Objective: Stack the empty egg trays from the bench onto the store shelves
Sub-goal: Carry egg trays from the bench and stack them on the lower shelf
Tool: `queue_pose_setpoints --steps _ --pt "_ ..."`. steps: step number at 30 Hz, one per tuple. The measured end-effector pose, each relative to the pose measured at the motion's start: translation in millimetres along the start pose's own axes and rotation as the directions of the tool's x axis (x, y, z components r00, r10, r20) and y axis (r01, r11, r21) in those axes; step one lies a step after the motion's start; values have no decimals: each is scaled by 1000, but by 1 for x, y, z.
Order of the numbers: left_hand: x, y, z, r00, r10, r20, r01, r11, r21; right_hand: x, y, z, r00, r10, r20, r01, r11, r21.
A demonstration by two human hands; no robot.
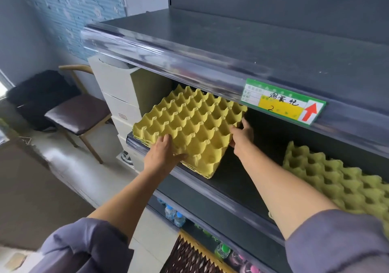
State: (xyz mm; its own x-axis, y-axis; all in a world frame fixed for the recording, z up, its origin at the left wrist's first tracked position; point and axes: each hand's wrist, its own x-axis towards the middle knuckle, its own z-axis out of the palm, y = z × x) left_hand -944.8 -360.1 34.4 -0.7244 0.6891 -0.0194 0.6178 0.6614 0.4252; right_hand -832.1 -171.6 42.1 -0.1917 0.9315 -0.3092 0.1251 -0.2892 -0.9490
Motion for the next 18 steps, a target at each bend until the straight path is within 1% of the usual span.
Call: queue_pose_setpoints --steps 3,5,7,9,10,13,18 --pt "10 3 5 1000 2 -4 -2 1000 26 14 3 3 1000 2 3 -2 1000 -11" --pt "15 5 11 1000 9 17 -10 997 73 20 5 3 1000 12 16 -11 999 -41" --pt "18 8 18 999 15 46 -20 993 114 22 7 1 999 20 50 -11 987 -158" --pt "21 8 23 996 -4 85 -4 996 89 21 13 -1 996 25 90 5 948 -318" --pt "22 8 26 994 -20 105 14 998 58 22 15 -1 994 25 104 15 932 -361" --pt "25 6 30 990 -39 137 38 999 10 22 18 -2 991 20 130 34 915 -401" --pt "28 5 30 989 -38 140 35 999 26 21 22 -6 987 -8 161 83 882 -464"
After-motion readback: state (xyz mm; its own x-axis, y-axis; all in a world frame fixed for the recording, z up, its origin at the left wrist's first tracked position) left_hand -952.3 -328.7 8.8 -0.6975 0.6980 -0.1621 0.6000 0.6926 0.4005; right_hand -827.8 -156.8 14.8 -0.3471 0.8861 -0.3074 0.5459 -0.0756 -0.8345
